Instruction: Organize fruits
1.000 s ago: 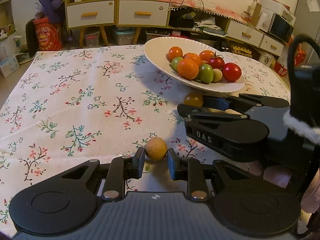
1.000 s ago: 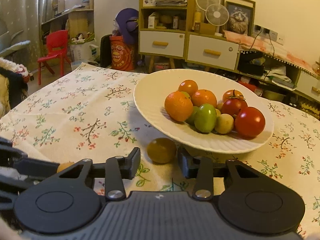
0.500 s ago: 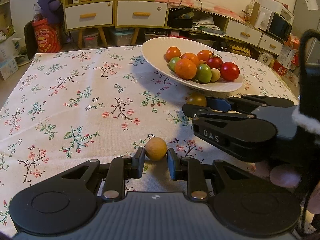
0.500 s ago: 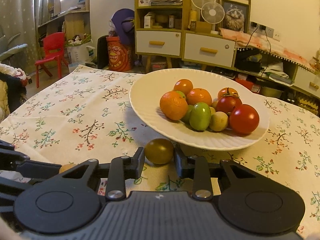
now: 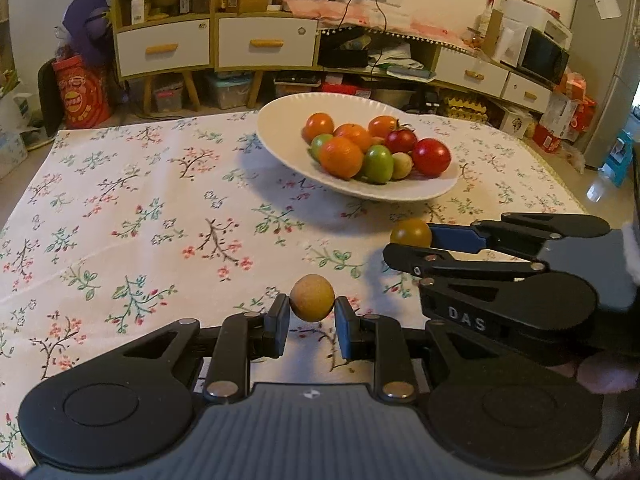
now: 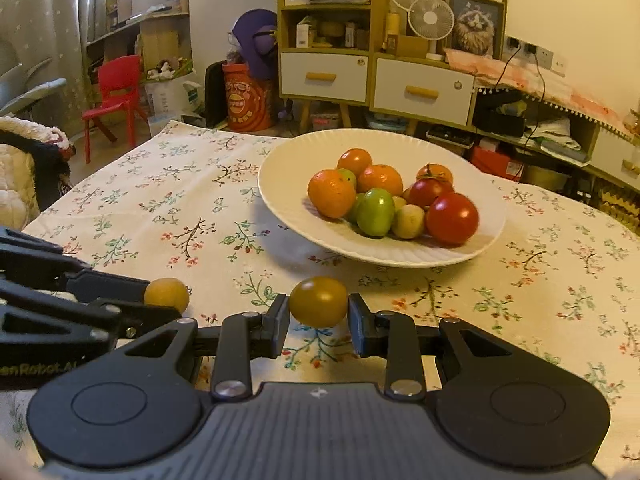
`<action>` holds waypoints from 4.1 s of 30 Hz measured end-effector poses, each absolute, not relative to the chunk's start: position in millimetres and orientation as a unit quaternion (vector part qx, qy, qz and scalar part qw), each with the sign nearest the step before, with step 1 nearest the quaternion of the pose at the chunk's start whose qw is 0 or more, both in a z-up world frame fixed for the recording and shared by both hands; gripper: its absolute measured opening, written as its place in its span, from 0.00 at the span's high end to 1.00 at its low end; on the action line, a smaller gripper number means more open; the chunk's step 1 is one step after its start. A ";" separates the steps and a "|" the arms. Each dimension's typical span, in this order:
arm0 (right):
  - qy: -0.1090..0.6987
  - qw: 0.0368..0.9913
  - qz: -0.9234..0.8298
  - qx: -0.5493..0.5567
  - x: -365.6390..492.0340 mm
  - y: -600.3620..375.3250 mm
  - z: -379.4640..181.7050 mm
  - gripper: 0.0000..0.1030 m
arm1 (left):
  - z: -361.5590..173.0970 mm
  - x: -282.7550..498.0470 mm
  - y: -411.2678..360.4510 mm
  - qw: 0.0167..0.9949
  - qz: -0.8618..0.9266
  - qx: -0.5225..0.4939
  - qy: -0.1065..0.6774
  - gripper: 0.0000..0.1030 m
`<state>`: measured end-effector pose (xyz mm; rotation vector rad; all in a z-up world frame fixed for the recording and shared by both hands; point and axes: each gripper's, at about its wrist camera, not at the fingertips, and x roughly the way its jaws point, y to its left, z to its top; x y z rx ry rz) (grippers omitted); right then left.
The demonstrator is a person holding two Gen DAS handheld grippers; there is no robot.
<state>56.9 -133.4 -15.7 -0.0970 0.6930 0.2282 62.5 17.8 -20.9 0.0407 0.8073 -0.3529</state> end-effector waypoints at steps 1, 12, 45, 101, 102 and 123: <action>0.338 0.933 0.113 -0.049 56.7 -134.8 -13.7 0.73 | -19.9 62.4 16.6 0.905 -0.173 0.019 0.389 0.79; 0.326 0.938 0.111 -0.047 61.2 -155.7 1.4 0.73 | -4.9 67.7 -2.4 0.913 -0.192 0.009 0.361 0.79; 0.301 0.948 0.099 -0.032 129.3 -211.4 0.6 0.72 | 6.8 192.1 -60.7 0.923 -0.221 0.051 0.311 0.79; 0.283 0.954 0.097 -0.016 123.0 -223.8 32.5 0.42 | 19.7 171.3 -42.9 0.935 -0.138 0.040 0.325 0.25; 0.283 0.954 0.094 -0.016 121.5 -223.6 33.8 0.41 | 20.5 167.9 -41.6 0.935 -0.136 0.040 0.325 0.22; 0.355 0.934 0.017 -0.033 76.2 -200.1 33.5 0.14 | 20.2 96.7 -10.3 0.923 -0.080 0.016 0.376 0.03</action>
